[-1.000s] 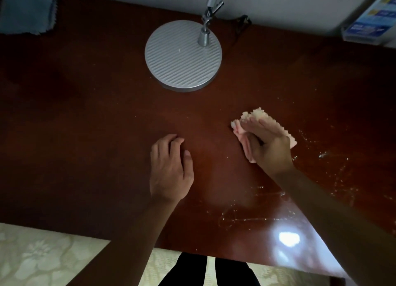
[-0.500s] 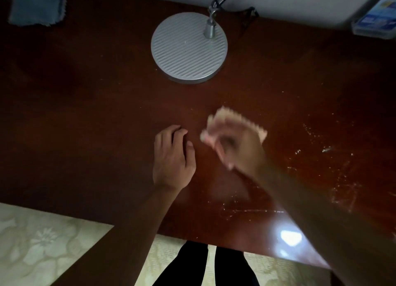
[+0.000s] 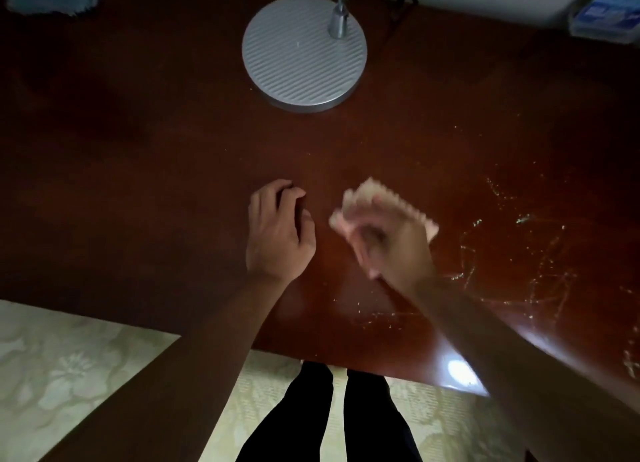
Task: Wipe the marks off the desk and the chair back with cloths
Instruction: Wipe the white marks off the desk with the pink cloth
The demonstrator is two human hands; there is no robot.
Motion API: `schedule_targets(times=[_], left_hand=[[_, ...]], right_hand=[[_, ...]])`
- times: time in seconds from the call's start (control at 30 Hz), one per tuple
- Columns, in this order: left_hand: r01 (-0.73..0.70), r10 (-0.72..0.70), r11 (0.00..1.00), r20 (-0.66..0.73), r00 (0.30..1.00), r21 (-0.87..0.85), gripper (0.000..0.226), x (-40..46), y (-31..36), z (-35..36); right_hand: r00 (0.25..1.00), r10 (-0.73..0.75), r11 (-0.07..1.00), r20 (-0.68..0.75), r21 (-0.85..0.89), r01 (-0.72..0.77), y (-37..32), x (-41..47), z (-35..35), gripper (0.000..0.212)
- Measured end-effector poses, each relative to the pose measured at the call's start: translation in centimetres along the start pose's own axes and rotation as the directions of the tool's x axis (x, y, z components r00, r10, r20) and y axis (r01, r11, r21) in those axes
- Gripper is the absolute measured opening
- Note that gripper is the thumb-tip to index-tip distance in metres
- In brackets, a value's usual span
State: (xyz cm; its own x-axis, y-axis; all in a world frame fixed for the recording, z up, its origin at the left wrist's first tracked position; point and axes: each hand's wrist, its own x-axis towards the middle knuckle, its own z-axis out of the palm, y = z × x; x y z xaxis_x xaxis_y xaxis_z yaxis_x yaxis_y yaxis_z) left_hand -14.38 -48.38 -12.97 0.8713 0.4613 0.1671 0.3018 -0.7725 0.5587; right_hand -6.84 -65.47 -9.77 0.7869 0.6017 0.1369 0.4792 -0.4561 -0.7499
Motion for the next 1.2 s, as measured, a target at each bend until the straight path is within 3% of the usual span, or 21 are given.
schedule_targets(times=[0.13, 0.23, 0.37, 0.43, 0.47, 0.53, 0.6, 0.63, 0.77, 0.83, 0.93, 1.03, 1.2], left_hand=[[0.007, -0.006, 1.000, 0.038, 0.999, -0.020, 0.027, -0.1, 0.2, -0.3], [-0.014, 0.016, 0.999, 0.067, 0.998, -0.030, 0.025, -1.3, 0.4, -1.0], [-0.015, 0.015, 1.000, 0.084, 0.996, -0.004, 0.025, -5.1, -0.2, -2.4], [-0.036, 0.034, 0.999, 0.089, 0.995, 0.021, 0.027, -7.2, -0.5, -2.9], [-0.046, 0.042, 0.998, 0.095, 0.995, 0.039, 0.028, -8.0, -0.5, -3.0], [-0.063, 0.055, 0.995, 0.110, 0.992, 0.077, 0.031, -9.1, -0.3, -2.8], [-0.068, 0.056, 0.992, 0.114, 0.992, 0.104, 0.031, -9.3, -0.1, -2.7], [-0.061, 0.048, 0.992, 0.110, 0.993, 0.114, 0.031, -9.2, -0.1, -2.6], [-0.037, 0.025, 0.992, 0.098, 0.995, 0.124, 0.032, -9.2, 0.1, -2.8], [-0.014, 0.006, 0.994, 0.070, 0.998, 0.110, 0.033, -9.2, 0.3, -2.7], [0.018, -0.020, 0.996, 0.027, 0.999, 0.088, 0.036, -9.1, 0.3, -2.7], [0.029, -0.030, 0.997, 0.005, 1.000, 0.072, 0.034, -9.2, 0.0, -2.9], [0.013, -0.016, 0.995, 0.030, 0.999, 0.103, 0.034, -9.5, 0.3, -2.7]], right_hand=[[0.996, -0.072, 0.997, 0.051, -0.035, 0.073, -0.9, -7.9, 0.6, 0.021], [0.988, -0.119, 0.991, 0.099, -0.049, 0.124, 0.8, -4.8, -1.0, 0.027], [0.993, 0.111, 0.991, -0.038, -0.076, -0.114, 2.7, 1.8, -2.3, 0.035], [0.984, 0.172, 0.985, -0.038, -0.018, -0.173, 2.1, 2.1, -1.5, 0.027], [0.993, 0.119, 0.993, 0.010, -0.006, -0.119, 1.2, 1.0, -0.8, 0.016], [0.999, 0.021, 0.999, -0.043, 0.046, -0.019, -1.1, -3.0, 0.7, 0.032], [0.982, -0.166, 0.986, 0.090, 0.046, 0.163, -2.9, -8.3, 2.2, 0.021], [0.981, -0.162, 0.986, 0.106, 0.046, 0.157, -3.0, -10.0, 2.7, 0.014], [0.964, -0.247, 0.966, 0.095, -0.056, 0.253, -1.8, -9.0, 2.0, 0.023], [0.978, -0.207, 0.973, 0.014, -0.104, 0.208, -1.0, -6.5, 1.5, 0.023], [0.998, 0.024, 0.992, -0.062, -0.119, -0.031, -2.0, -6.7, 3.7, 0.020], [0.999, -0.040, 0.997, 0.013, -0.061, 0.041, -5.5, -11.8, 6.6, 0.017], [0.983, -0.180, 0.981, 0.033, -0.074, 0.182, -4.1, -11.8, 3.5, 0.029]])
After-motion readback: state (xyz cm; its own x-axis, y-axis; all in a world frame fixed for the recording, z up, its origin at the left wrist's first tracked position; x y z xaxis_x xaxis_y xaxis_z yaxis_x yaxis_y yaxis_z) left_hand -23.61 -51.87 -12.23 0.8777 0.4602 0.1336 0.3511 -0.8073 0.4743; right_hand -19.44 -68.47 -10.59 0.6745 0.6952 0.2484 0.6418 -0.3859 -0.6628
